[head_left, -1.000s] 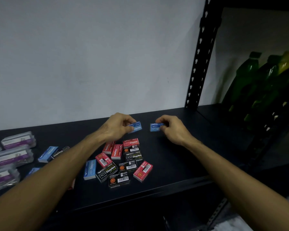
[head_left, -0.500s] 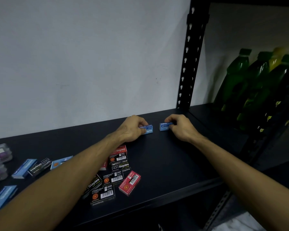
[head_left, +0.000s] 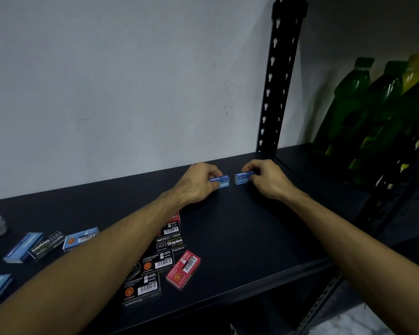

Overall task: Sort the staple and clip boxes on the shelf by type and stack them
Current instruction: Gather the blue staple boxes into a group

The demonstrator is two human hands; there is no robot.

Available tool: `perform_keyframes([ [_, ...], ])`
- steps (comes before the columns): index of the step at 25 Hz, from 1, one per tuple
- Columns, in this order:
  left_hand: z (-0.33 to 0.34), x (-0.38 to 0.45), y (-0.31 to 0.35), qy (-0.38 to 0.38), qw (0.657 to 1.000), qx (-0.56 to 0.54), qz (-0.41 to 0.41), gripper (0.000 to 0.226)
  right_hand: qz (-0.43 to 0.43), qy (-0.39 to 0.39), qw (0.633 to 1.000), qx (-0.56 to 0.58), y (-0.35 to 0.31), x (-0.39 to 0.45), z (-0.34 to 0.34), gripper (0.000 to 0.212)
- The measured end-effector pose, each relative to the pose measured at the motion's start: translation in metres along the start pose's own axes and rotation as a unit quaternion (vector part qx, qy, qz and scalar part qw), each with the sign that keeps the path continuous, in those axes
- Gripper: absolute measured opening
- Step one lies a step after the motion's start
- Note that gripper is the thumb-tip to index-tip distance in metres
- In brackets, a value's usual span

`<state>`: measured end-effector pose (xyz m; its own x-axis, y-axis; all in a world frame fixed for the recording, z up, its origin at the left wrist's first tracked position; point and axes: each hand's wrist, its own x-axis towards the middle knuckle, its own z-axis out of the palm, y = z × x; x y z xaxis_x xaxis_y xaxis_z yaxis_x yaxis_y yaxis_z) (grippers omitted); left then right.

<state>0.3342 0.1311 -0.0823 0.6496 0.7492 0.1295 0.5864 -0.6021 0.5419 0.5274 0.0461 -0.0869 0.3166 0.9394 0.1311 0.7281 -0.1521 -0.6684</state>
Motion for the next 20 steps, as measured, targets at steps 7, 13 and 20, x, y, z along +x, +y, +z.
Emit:
perform_keyframes([
  [7, -0.008, -0.006, -0.003, -0.013, 1.000, -0.015, -0.013, 0.039, 0.026, 0.005, 0.999, 0.021, 0.001, -0.003, 0.003, 0.043],
  [13, -0.058, -0.055, -0.023, -0.024, 0.999, 0.028, -0.003, 0.044, 0.005, 0.087, 0.996, -0.015, -0.016, -0.019, 0.003, 0.043],
  [20, -0.129, -0.123, -0.064, -0.014, 0.997, 0.060, -0.042, 0.035, -0.068, 0.103, 0.992, -0.002, -0.068, -0.037, 0.020, 0.028],
])
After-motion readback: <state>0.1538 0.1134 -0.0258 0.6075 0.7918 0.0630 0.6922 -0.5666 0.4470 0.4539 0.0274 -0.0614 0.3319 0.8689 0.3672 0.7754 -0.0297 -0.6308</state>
